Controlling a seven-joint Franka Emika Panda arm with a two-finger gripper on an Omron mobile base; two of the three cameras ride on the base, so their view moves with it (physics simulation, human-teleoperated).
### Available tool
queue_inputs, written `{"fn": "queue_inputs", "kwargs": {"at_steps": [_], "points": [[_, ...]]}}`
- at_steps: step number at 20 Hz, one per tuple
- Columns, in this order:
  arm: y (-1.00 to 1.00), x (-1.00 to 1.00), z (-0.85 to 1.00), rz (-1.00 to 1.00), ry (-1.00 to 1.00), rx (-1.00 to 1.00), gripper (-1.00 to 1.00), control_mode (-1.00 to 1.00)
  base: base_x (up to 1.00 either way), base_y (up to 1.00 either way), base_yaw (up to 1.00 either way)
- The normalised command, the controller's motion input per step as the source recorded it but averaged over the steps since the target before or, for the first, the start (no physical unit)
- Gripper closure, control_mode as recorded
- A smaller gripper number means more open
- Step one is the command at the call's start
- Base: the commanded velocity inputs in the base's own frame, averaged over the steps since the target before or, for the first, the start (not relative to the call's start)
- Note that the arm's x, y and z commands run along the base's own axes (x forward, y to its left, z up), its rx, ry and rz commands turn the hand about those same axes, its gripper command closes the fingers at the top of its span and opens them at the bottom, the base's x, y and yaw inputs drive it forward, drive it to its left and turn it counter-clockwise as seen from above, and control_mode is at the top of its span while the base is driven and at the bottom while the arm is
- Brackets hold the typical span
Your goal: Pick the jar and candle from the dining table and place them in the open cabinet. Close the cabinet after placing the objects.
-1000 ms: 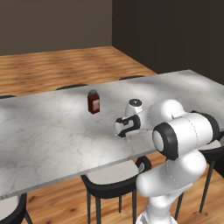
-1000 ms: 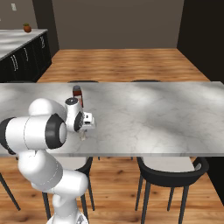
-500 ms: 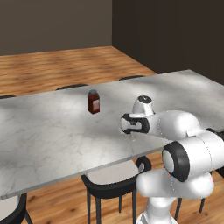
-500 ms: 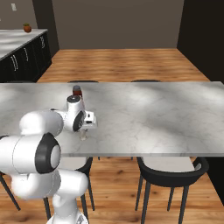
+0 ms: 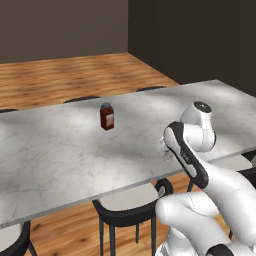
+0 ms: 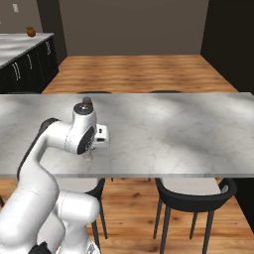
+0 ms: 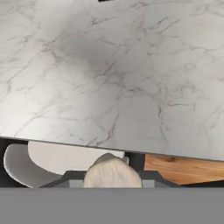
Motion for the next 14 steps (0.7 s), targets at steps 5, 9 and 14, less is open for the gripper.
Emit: {"fn": "queue_inputs", "kwargs": {"at_steps": [5,9,14], "points": [[-0.03,-0.97,1.0,0.09,0.0,0.06,1.0,-1.0,0.0,0.0,0.0],[0.0,-0.9,1.0,0.06,0.0,0.02,1.0,-1.0,0.0,0.0,0.0],[-0.01,-0.71,0.75,0.01,-0.02,0.0,1.0,-1.0,0.0,0.0,0.0]]}}
